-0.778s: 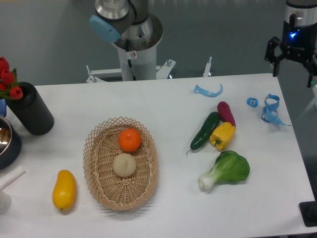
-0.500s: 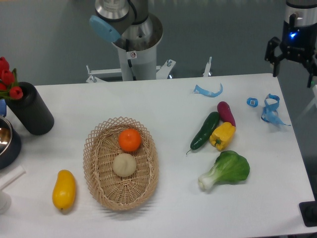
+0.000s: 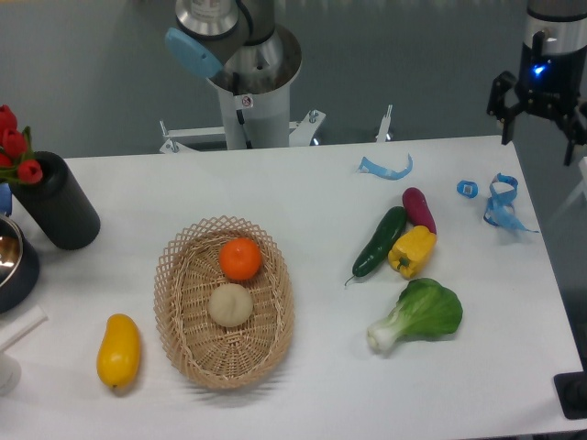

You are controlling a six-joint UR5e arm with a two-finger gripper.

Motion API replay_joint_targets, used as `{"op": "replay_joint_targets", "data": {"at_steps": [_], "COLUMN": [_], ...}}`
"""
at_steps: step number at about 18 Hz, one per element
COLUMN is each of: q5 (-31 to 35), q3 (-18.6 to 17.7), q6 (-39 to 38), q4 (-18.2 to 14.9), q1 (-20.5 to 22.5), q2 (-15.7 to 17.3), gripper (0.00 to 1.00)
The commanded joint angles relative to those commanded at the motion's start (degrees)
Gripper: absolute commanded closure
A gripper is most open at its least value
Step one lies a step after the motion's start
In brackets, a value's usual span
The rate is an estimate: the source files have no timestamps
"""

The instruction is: Pick up the yellow pepper from the table

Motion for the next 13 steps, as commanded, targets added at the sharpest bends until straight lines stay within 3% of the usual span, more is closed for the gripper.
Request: {"op": "replay_joint_targets", "data": {"at_steps": [10,13], "q5": [-0.17,-0.09], "q3": [-0.26,-2.63], "q6": [-2.40,-2.40], "q4": [-0.09,0.26], "q1": [-2.64,-2.64], "q2": [-8.69,-9.05], "gripper": [0.00,0.00]}}
